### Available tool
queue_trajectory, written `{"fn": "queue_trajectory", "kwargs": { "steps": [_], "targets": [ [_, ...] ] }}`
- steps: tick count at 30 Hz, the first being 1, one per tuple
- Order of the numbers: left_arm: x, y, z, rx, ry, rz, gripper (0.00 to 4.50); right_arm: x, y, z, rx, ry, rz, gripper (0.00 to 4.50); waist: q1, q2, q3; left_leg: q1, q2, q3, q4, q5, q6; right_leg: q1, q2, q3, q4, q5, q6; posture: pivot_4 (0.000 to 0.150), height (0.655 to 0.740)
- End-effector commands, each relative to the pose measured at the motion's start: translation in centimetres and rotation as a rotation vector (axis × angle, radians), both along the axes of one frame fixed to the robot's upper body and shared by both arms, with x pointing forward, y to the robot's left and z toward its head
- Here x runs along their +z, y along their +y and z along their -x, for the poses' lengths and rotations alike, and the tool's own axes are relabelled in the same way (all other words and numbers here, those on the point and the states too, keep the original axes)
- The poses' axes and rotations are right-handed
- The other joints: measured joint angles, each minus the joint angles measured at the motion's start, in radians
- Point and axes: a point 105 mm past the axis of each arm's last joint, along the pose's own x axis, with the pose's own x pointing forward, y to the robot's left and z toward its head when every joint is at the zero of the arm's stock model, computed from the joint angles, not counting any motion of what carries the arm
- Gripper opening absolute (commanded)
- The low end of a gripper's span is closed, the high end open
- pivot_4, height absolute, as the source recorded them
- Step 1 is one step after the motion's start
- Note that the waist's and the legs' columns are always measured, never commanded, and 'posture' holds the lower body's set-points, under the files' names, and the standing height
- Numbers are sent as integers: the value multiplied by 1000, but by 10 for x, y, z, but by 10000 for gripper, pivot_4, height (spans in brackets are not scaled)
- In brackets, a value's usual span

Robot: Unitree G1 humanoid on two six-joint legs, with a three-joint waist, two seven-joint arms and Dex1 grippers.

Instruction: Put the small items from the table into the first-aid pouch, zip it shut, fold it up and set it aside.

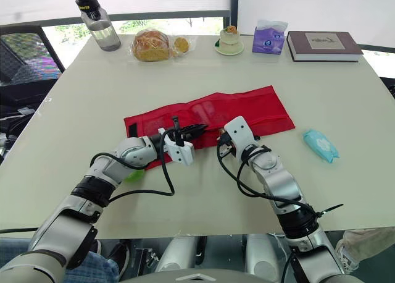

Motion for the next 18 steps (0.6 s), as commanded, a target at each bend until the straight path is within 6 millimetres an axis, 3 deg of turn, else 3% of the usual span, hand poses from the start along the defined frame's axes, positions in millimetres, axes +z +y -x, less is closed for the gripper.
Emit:
{"fn": "queue_trajectory", "kwargs": {
  "steps": [1, 6, 18],
  "targets": [
    [10, -10, 4, -58, -28, 20, 0, 26, 7, -5, 12, -95, -46, 591, 0, 0, 0, 0, 0, 0, 0, 0, 0, 0, 0, 0, 0, 0, 0, 1500, 7332],
    [10, -11, 5, -64, -20, 16, 0, 36, 13, -5, 26, -128, -99, 591, 0, 0, 0, 0, 0, 0, 0, 0, 0, 0, 0, 0, 0, 0, 0, 1500, 7332],
    [12, -12, 3, -64, -16, 20, 0, 40, 13, -5, 24, -149, -112, 591, 0, 0, 0, 0, 0, 0, 0, 0, 0, 0, 0, 0, 0, 0, 0, 1500, 7332]
  ]
}}
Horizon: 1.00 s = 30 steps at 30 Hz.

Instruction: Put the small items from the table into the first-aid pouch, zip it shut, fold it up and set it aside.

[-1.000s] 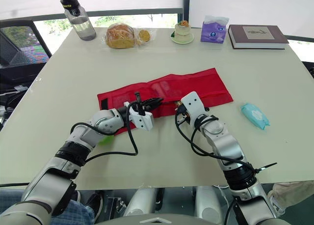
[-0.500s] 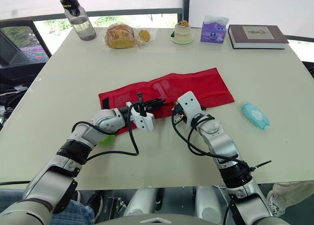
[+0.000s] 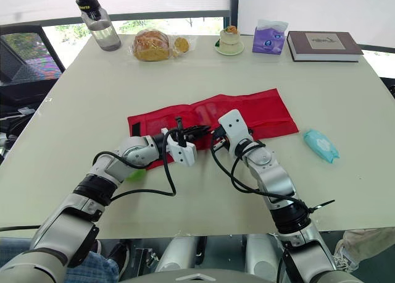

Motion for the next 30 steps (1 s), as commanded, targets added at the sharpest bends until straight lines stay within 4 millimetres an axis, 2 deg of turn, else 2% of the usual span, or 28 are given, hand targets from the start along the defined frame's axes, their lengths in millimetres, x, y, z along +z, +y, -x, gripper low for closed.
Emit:
{"fn": "queue_trajectory", "kwargs": {
  "steps": [1, 7, 17, 22, 25, 30],
  "targets": [
    [12, -6, 2, -34, -29, 33, 0, 21, -1, -2, -3, -86, -23, 591, 0, 0, 0, 0, 0, 0, 0, 0, 0, 0, 0, 0, 0, 0, 0, 1500, 7332],
    [13, -7, 2, -44, -27, 36, 0, 16, -7, -5, -37, -93, 9, 591, 0, 0, 0, 0, 0, 0, 0, 0, 0, 0, 0, 0, 0, 0, 0, 1500, 7332],
    [11, -10, 4, -72, -17, 27, 0, 9, -11, -26, -137, -107, -12, 591, -1, 0, 0, 0, 0, 0, 0, 0, 0, 0, 0, 0, 0, 0, 0, 1500, 7332],
    [11, -10, 4, -81, -16, 21, 0, 17, -16, -37, -205, -160, -49, 591, -1, 0, 0, 0, 0, 0, 0, 0, 0, 0, 0, 0, 0, 0, 0, 1500, 7332],
    [10, -9, 4, -85, -19, 7, 0, 15, -17, -35, -203, -164, -44, 591, 0, 0, 0, 0, 0, 0, 0, 0, 0, 0, 0, 0, 0, 0, 0, 1500, 7332],
    [12, 0, -5, -47, -33, -5, 0, 7, -20, -16, -153, -132, -42, 591, 1, 0, 0, 0, 0, 0, -1, 0, 0, 0, 0, 0, 0, 0, 0, 1500, 7332]
  ]
}}
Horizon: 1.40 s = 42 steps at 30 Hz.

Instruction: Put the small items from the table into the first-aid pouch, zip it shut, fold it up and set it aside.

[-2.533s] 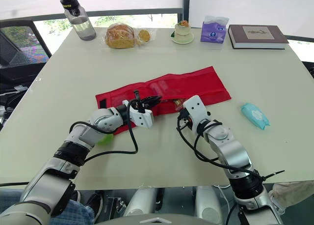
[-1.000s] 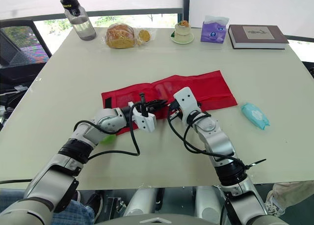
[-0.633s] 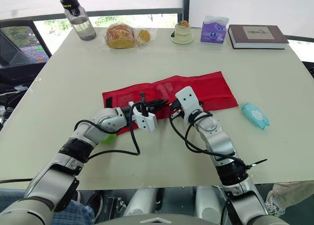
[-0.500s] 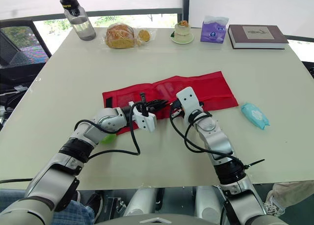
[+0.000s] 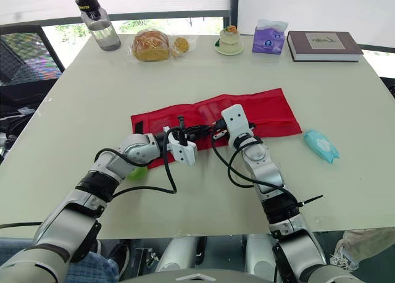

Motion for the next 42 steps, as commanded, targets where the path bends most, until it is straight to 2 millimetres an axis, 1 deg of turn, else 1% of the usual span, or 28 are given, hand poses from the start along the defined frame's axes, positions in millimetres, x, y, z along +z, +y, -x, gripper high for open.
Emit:
{"fn": "queue_trajectory", "kwargs": {
  "steps": [1, 4, 6, 8, 10, 13, 15, 16, 18, 23, 24, 25, 26, 27, 28, 30, 32, 33, 34, 35, 36, 37, 38, 40, 42],
  "targets": [
    [11, 5, -5, 6, -43, 7, 0, 10, -7, 14, 28, -32, -15, 591, 0, 0, 0, 0, 0, 0, 0, 0, 0, 0, 0, 0, 0, 0, 0, 1500, 7332],
    [13, 13, -13, 40, -51, 1, 0, 5, -13, 36, 85, 0, -11, 591, -1, 0, 0, 0, 0, 0, 0, 0, 0, 0, 0, 0, 0, 0, 0, 1500, 7332],
    [15, 17, -17, 59, -56, -1, 0, 5, -19, 48, 113, 4, -7, 591, -2, 0, 0, 0, 0, 0, 0, 0, 0, 0, 0, 0, 0, 0, 0, 1500, 7332],
    [16, 20, -19, 67, -60, -3, 0, 8, -25, 56, 122, 1, -7, 591, -3, 0, 0, 0, 0, 0, 0, 0, 0, 0, 0, 0, 0, 0, 0, 1500, 7332],
    [19, 26, -23, 90, -66, -4, 0, 12, -45, 72, 119, -10, -18, 591, -3, 0, 0, 1, 1, 0, 0, 0, 0, 0, 0, 0, 1, 0, 0, 1500, 7332],
    [18, 39, -25, 122, -66, -18, 0, 19, -75, 104, 132, -36, -29, 591, 4, 0, 0, 0, 1, 0, 1, 0, 0, 1, 0, -1, 0, 0, 1, 1500, 7332],
    [16, 48, -26, 142, -60, -27, 0, 25, -90, 123, 147, -44, -61, 591, 3, -1, 0, -1, 0, 0, 0, 0, 0, 1, -1, -1, -1, 0, 1, 1500, 7332],
    [16, 51, -26, 148, -58, -28, 0, 28, -95, 129, 148, -47, -72, 591, -2, -1, 0, 0, 0, 1, 0, 0, 0, 1, -1, -1, -1, 0, 1, 1500, 7332],
    [15, 57, -26, 159, -52, -28, 0, 31, -107, 138, 128, -55, -72, 591, -6, -1, 0, 1, 1, 3, 0, 0, 0, 1, -1, 1, -1, 0, 1, 1500, 7332],
    [16, 71, -27, 190, -35, -27, 0, 45, -135, 152, 111, -91, -99, 591, -3, -1, -1, 2, 3, 3, 0, 0, 0, 2, 0, 0, -1, -2, 4, 1500, 7332],
    [16, 72, -28, 195, -32, -23, 0, 47, -138, 154, 114, -94, -102, 5918, -2, -1, -1, 2, 3, 3, 0, 0, 0, 2, 0, 0, -1, -2, 4, 1500, 7332],
    [17, 74, -28, 199, -27, -17, 0, 49, -142, 157, 118, -94, -107, 8330, -1, -1, -1, 2, 3, 3, 0, 0, 0, 2, 0, 0, -1, -1, 2, 1500, 7332],
    [18, 75, -28, 203, -19, -10, 0, 51, -145, 159, 121, -94, -110, 13448, 0, -1, -1, 2, 3, 3, 0, 0, 0, 2, 0, 0, -1, 0, 0, 1500, 7332],
    [19, 77, -29, 205, -14, -4, 6802, 52, -147, 161, 123, -93, -112, 19630, 0, -1, -1, 2, 3, 4, 0, 0, 0, 2, 0, 0, -1, 0, 0, 1500, 7332],
    [20, 78, -29, 207, -11, 0, 9669, 53, -149, 162, 125, -92, -112, 24187, 0, -1, -1, 2, 3, 4, 0, 0, 0, 2, 0, 0, -1, 0, 0, 1500, 7332],
    [21, 80, -28, 208, -7, 6, 17637, 54, -151, 164, 127, -89, -107, 32200, 0, -1, -1, 2, 3, 4, 1, 0, 0, 2, -1, 0, -1, 0, 0, 1500, 7332],
    [25, 78, -23, 174, -7, 30, 27325, 54, -156, 165, 127, -87, -93, 41817, 1, -1, -1, 2, 3, 4, 1, 0, 0, 2, -1, 0, -1, 0, 0, 1500, 7332],
    [26, 77, -21, 160, -6, 39, 32307, 55, -156, 165, 128, -87, -90, 44992, 1, -1, -1, 2, 3, 4, 1, 0, 0, 2, -1, 0, -1, 0, 0, 1500, 7332],
    [29, 74, -18, 134, -3, 64, 35217, 55, -156, 165, 130, -88, -90, 45000, 2, -1, -1, 2, 3, 4, 1, 0, 0, 2, -1, 0, -1, 0, 0, 1500, 7332],
    [36, 69, -14, 100, -6, 108, 36353, 56, -156, 166, 133, -89, -90, 45000, 3, -1, -1, 2, 3, 4, 1, 0, 0, 2, -1, 0, -1, 0, 0, 1500, 7332],
    [43, 63, -10, 70, -12, 149, 39234, 57, -156, 166, 135, -91, -87, 45000, 3, -1, -1, 2, 3, 4, 1, 0, 0, 2, -1, 0, -1, 0, 0, 1500, 7332],
    [50, 55, -5, 36, -16, 188, 43193, 58, -156, 166, 138, -93, -82, 45000, 3, -1, -1, 1, 3, 4, 1, 0, 0, 2, -1, 0, -1, 0, 0, 1500, 7332],
    [54, 46, -1, 10, -10, 210, 44326, 59, -157, 167, 138, -94, -79, 45000, 3, -1, -1, 1, 6, 5, 1, 0, 0, 2, -2, 1, -1, 0, 0, 1500, 7332],
    [53, 31, 2, -15, 27, 213, 44326, 59, -155, 167, 139, -94, -73, 45000, 9, -1, -1, 1, 7, 6, 1, 0, 0, 2, -2, 1, -2, 0, 0, 1500, 7332],
    [53, 17, 2, -19, 67, 219, 44326, 60, -153, 169, 141, -95, -67, 45000, 16, -1, -1, 1, 7, 6, 2, 0, 0, 3, -2, 1, -1, 0, 0, 1500, 7332]
  ]
}}
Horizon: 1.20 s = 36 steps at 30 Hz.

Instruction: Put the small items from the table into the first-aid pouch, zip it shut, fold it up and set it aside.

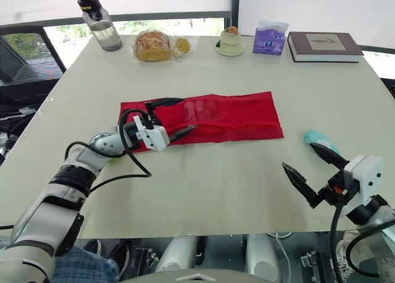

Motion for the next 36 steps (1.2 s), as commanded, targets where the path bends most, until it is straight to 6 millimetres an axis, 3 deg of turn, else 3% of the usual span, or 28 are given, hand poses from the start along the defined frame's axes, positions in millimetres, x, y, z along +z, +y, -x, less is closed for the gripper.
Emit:
{"fn": "queue_trajectory", "kwargs": {
  "steps": [1, 6, 16, 22, 31, 33, 35, 36],
  "targets": [
    [14, -22, 1, -25, 43, 47, 44326, 15, 5, 6, 10, -65, 25, 45000, 2, 0, 0, 0, 0, 0, 1, 0, 0, 0, 1, 0, 0, 0, 0, 1500, 7332],
    [10, -58, -14, 18, 154, 75, 44326, 23, 15, 16, 47, -55, -16, 45000, 5, 1, -1, 1, 0, 0, 1, 0, 0, 0, 2, 0, 0, 0, 0, 1500, 7332],
    [-15, -128, -33, 65, 364, 75, 44326, 28, 11, 23, 1, -36, 28, 45000, 13, 1, -1, 0, 0, 0, 2, 0, 0, 0, 5, 1, 0, -2, 3, 1500, 7332],
    [-18, -148, -38, 94, 355, 57, 44326, 33, 15, 20, -4, -53, 18, 45000, 10, 0, -1, 0, -1, 0, 2, 0, 0, 0, 5, 1, 0, -2, 4, 1500, 7332],
    [-28, -143, -47, 181, 298, 16, 44326, 34, 12, 15, -8, -57, 26, 45000, 13, 0, -1, -1, 0, 0, 2, 0, 0, 0, 6, 1, -1, -2, 4, 1500, 7332],
    [-34, -141, -50, 203, 299, 6, 39035, 32, 9, 13, -20, -45, 40, 45000, 13, 0, -1, 0, 0, 0, 2, 0, 0, 0, 5, 1, -1, -2, 4, 1500, 7332],
    [-37, -139, -52, 215, 291, 2, 31569, 31, 5, 12, -33, -36, 53, 45000, 13, 0, -1, 0, 0, 0, 2, 0, 0, 0, 5, 1, 0, -2, 4, 1500, 7332],
    [-38, -139, -52, 214, 291, 3, 25806, 30, 3, 12, -43, -29, 58, 45000, 13, 0, -1, 0, 0, 0, 2, 0, 0, 0, 6, 1, 0, -2, 4, 1500, 7332]
  ]
}}
